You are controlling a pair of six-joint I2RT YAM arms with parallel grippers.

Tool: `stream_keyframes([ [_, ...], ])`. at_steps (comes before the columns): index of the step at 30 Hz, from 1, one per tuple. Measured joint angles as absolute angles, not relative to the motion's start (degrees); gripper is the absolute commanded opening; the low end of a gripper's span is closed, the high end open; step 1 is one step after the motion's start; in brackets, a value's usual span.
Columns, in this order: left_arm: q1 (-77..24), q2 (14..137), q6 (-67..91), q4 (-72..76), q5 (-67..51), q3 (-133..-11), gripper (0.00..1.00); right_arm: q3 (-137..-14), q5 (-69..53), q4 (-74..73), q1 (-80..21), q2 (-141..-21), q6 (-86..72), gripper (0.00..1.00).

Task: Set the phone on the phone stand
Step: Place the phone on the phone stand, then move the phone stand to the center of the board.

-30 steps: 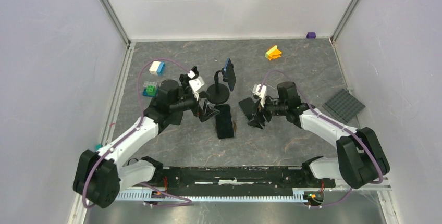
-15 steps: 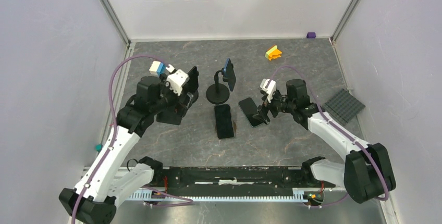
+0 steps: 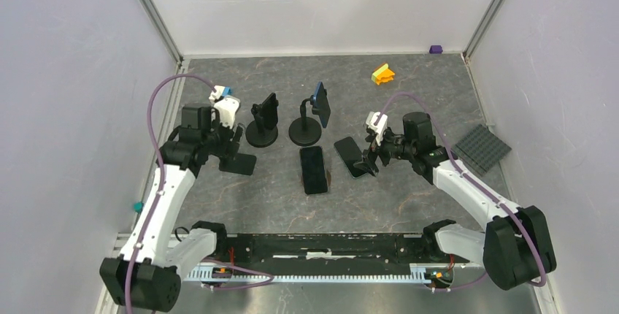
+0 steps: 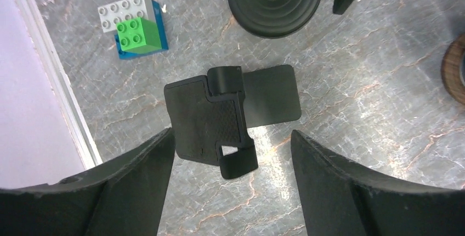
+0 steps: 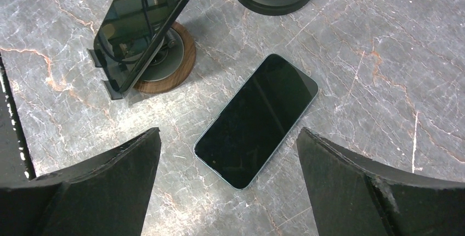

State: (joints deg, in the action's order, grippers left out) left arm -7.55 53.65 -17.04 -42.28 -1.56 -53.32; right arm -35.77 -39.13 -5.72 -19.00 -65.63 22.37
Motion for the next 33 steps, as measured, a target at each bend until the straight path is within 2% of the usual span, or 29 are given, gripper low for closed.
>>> stream_keyframes([
  [6,-6.8,58.4,-17.6,-42.2,-1.6,-53.3,0.61,-35.8,-40.8,-5.8,-19.0,-65.7,22.4,0.98],
  [16,-6.8,59.0,-18.2,-38.9,-2.1,-51.4,0.37,-35.8,-42.6,-6.5,-18.6,-66.6,22.6,0.98],
  [28,-6.9,59.3,-19.4,-29.8,-2.6,-47.7,0.21,-35.8,-44.2,-7.1,-18.2,-68.8,22.7,0.98],
  [33,-6.9,58.2,-21.2,-26.9,-2.6,-45.7,0.18,-35.8,-44.8,-7.6,-18.2,-70.1,22.8,0.98],
])
